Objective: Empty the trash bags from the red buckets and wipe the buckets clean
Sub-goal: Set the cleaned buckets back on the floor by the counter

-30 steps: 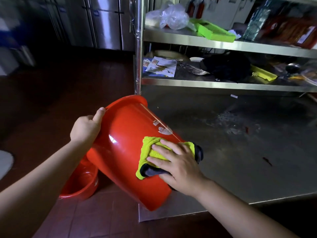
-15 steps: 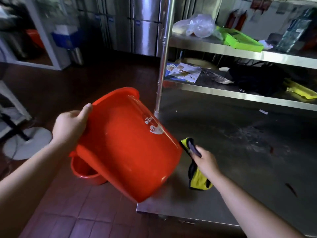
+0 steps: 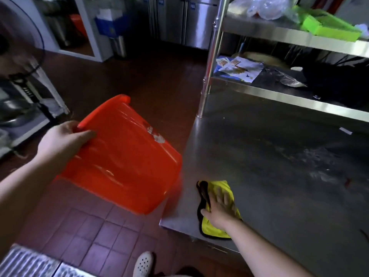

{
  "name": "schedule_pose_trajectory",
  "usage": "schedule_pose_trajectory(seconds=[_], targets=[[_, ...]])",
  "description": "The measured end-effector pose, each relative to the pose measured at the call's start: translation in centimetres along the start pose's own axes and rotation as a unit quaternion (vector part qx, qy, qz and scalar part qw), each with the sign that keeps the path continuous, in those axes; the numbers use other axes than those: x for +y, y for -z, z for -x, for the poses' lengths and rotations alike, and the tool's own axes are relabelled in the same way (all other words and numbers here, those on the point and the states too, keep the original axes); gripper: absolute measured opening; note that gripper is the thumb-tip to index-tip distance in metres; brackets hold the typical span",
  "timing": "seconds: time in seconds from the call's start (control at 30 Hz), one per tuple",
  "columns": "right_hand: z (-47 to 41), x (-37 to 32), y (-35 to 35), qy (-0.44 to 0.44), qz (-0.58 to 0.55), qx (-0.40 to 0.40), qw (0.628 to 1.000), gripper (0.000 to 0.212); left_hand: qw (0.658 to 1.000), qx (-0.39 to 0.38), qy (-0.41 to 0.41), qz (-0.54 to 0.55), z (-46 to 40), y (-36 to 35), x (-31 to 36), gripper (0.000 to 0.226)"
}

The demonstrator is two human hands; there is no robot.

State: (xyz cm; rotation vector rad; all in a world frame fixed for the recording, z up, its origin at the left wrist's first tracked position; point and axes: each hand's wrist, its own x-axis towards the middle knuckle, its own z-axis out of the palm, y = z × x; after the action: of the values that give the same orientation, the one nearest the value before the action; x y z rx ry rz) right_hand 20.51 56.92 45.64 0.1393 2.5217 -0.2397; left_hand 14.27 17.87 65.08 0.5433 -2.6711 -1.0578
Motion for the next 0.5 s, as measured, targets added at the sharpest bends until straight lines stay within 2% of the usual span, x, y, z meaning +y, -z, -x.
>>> schedule_pose_trajectory(seconds=[0.1,0.27,0.37,0.5], targets=[[-0.2,0.1,-0.3,-0.006,0.008,0.054,0.998,0.075,0.994,-0.026,-0.045,-0.1,1.3,-1.2,-1.8,0.022],[-0.6,-1.5,1.3,0.016,0.027,0.178,0.984,0.064,0.975,-0.033,-0.073,-0.206,3.5,-2.7,-4.8,0.021],[-0.8,-4.6,3.5,0.085,0.007,0.2,0.976,0.066,0.965,-0.029,-0.091,-0.243,4.6,-2.9,-5.9,0.018],[-0.1,-11.1,6.4,0.231,0.011,0.258,0.938,0.063,0.953,-0.055,-0.13,-0.266,5.2,-2.2,-7.6,0.017]])
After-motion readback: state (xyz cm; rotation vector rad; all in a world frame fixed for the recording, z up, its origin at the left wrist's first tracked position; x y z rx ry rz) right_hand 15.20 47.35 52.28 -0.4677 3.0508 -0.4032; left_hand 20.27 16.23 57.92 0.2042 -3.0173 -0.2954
